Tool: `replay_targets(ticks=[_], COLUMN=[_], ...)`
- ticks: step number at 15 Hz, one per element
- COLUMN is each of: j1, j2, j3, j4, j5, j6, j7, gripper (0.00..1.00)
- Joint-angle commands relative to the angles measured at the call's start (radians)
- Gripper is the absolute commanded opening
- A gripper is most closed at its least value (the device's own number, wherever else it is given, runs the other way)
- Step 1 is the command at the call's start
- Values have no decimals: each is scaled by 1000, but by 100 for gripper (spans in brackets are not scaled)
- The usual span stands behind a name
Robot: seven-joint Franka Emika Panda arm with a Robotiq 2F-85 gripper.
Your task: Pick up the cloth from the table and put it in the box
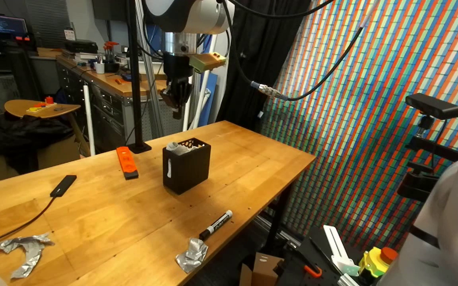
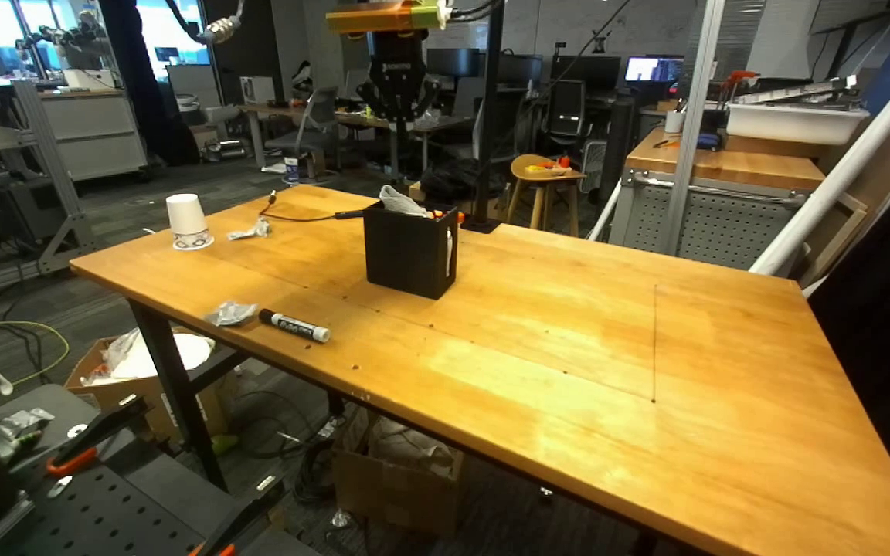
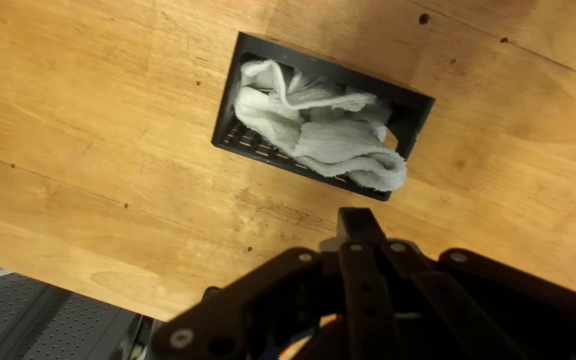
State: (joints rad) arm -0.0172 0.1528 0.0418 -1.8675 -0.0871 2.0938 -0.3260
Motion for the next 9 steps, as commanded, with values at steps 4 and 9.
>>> replay_targets(ticks=[4,9], j1=[39,32], j2=[14,43], j3=[21,15], j4=[14,-2], j5=[41,54], j6=[-21,-16], j7=[32,40], gripper=[0,0])
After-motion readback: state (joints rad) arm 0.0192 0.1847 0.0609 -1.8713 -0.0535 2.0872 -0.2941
